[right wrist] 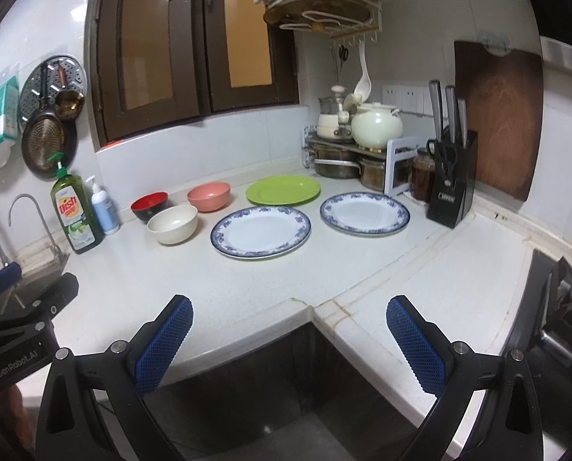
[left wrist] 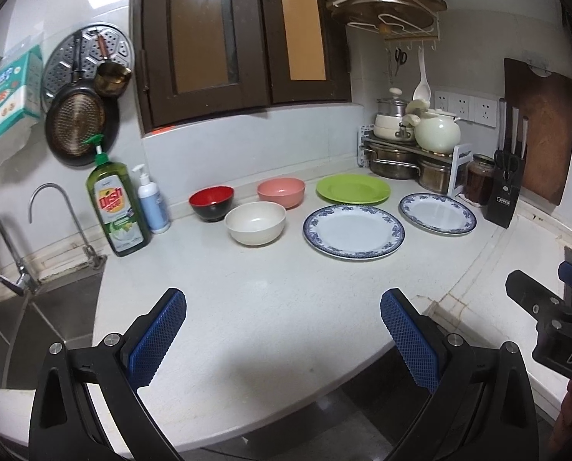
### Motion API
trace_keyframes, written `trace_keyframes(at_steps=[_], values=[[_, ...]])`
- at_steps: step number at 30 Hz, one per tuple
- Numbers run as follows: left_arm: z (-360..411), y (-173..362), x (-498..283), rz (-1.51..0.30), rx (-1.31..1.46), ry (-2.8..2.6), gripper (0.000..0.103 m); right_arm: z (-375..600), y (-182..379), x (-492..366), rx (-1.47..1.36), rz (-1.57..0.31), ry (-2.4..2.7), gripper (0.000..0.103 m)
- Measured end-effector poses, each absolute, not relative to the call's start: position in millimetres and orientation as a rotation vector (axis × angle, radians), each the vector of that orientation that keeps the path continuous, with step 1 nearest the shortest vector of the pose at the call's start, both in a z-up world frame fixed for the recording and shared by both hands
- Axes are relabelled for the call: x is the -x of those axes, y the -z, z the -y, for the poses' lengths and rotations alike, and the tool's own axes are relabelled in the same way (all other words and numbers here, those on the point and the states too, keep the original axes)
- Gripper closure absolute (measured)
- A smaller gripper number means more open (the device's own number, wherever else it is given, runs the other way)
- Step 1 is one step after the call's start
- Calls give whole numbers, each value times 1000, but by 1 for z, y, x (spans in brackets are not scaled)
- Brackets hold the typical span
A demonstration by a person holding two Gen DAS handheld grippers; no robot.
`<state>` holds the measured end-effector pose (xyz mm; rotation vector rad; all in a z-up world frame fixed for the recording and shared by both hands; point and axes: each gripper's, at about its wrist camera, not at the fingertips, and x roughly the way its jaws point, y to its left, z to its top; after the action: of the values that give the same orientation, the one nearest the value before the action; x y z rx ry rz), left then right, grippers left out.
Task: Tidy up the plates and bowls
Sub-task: 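Reach both grippers to the blue-rimmed plate beside the cream bowl and grip its rim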
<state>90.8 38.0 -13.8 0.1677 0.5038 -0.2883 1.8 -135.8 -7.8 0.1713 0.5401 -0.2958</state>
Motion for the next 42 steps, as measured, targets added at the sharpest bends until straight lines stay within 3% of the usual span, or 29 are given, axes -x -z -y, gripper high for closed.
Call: trace_keyframes(at_steps=[17,27,31,42], values=[[41,38,-241,-538,-141,279,1,209,33,-136,-183,-562,290,1],[82,77,-316,-636,-153,236,9,246,62,-233,-186,-646,228,2],[93,95,-340,-676,-170,236,17,258,82,-261,-201,-704,206,7],[107,133,-391,-746,-208,233,23,280,128,-321,-243,-809,186,22]])
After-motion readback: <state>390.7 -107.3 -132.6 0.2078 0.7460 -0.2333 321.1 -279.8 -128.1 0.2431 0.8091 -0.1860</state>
